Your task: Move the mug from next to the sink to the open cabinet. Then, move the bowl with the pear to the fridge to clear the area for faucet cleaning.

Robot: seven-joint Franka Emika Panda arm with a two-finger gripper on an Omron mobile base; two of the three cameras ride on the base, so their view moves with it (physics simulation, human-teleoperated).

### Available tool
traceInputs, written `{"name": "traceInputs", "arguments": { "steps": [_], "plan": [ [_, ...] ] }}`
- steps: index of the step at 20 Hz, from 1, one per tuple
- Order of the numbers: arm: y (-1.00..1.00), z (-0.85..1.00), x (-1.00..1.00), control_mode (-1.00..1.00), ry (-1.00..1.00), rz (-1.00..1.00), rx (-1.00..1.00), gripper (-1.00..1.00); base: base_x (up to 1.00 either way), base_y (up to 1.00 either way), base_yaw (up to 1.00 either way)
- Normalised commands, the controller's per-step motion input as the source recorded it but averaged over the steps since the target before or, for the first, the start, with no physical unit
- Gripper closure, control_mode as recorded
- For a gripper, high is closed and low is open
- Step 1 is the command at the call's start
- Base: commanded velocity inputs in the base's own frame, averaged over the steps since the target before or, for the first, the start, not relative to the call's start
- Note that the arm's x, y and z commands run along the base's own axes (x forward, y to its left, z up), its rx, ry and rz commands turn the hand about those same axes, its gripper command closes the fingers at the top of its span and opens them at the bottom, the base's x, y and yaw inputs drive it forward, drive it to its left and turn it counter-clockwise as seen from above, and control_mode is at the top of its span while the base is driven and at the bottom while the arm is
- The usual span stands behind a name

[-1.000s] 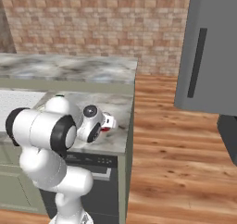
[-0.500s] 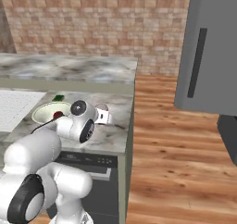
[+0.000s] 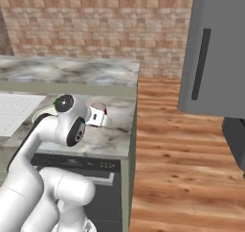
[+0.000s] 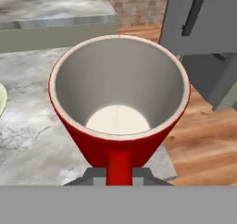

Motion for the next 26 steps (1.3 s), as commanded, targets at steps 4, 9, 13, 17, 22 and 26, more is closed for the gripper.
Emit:
{"name": "traceInputs", "arguments": {
  "steps": [4,9,13,17,22,26],
  "plan": [
    [0.0,0.0,0.0,1.0,0.0,0.0,0.0,1.0,-1.0,-0.02,-0.59],
    [0.0,0.0,0.0,1.0,0.0,0.0,0.0,1.0,-0.99,0.0,-0.72],
    [0.0,0.0,0.0,1.0,0.0,0.0,0.0,1.0,-0.76,0.0,-0.78],
    [0.0,0.0,0.0,1.0,0.0,0.0,0.0,1.0,-0.65,-0.17,-0.77],
    [0.0,0.0,0.0,1.0,0.0,0.0,0.0,1.0,0.08,-0.42,-0.65],
    [0.0,0.0,0.0,1.0,0.0,0.0,0.0,1.0,1.0,-0.37,-0.19]
  ]
}}
